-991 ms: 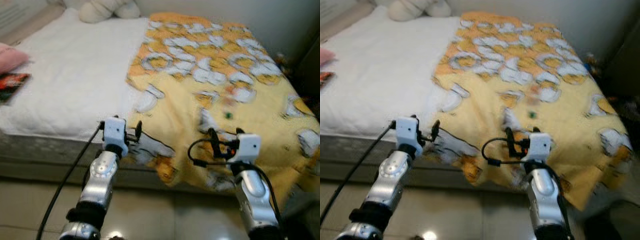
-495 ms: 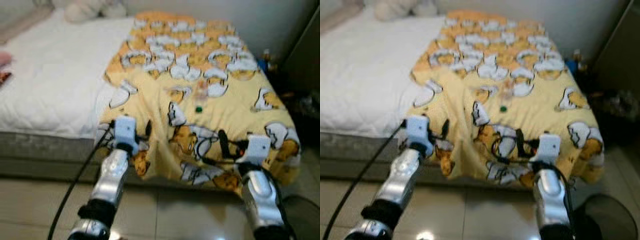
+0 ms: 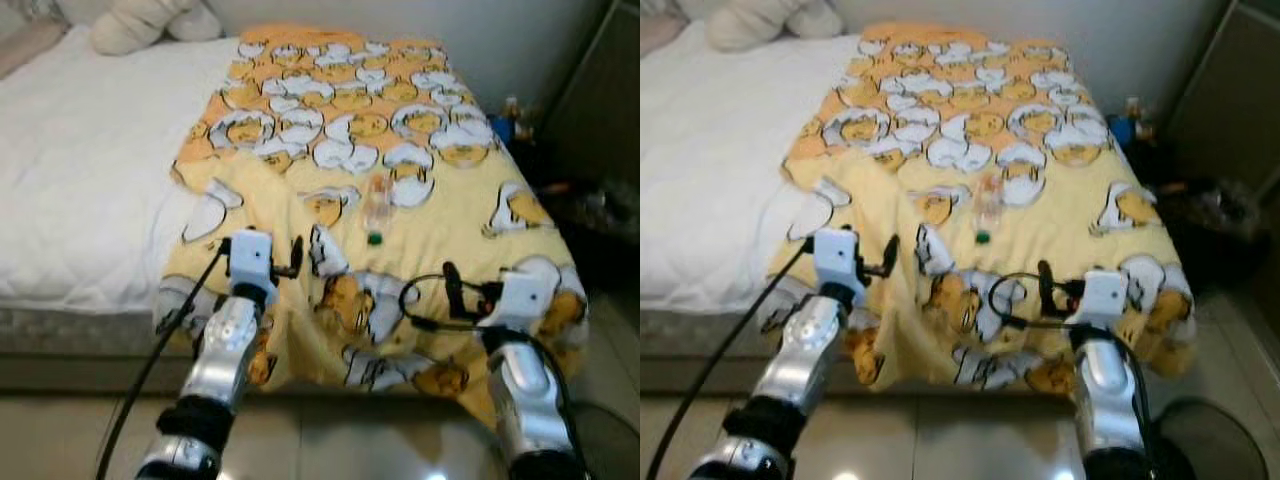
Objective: Clean up the room
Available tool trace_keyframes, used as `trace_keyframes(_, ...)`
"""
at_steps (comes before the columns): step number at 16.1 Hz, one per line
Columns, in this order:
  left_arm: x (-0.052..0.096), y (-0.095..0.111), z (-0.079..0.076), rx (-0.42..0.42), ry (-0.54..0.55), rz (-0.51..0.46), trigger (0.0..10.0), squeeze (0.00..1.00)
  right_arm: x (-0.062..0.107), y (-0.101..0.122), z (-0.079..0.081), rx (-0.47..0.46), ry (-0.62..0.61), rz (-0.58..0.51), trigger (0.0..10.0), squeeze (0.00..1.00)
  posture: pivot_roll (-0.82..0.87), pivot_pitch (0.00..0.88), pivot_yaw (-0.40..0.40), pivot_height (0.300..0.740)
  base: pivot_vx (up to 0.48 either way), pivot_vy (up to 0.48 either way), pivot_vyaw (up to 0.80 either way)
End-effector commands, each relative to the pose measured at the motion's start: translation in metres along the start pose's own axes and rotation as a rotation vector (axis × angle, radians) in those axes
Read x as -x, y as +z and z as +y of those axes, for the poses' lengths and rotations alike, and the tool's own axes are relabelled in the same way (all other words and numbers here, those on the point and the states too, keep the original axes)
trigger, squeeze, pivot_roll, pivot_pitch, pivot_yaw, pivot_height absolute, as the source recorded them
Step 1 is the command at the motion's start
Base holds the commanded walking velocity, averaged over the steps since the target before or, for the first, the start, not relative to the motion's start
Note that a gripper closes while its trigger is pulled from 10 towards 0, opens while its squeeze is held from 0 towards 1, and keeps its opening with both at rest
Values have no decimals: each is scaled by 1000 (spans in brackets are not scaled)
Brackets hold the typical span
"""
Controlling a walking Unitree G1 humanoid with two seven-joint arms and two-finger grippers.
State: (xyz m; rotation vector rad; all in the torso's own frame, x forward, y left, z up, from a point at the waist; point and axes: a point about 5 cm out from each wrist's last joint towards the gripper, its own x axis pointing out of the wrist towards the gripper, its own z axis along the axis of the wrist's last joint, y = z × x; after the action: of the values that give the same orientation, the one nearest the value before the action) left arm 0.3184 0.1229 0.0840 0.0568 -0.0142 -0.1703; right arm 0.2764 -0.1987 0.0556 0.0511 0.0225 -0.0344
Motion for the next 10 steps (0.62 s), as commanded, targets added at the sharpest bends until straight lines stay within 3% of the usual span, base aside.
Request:
trace_keyframes(1,-3,6,14,-22,39,-16,10000,0,-6,5,10,-21,25,-15,10000,0,42,0,-21,740,480,0,0)
trace_keyframes(10,-4,6,21,-39,64,-18,10000,0,-12,6,16,-22,38,-10,10000,0,42,0,-13,740,480,0,0)
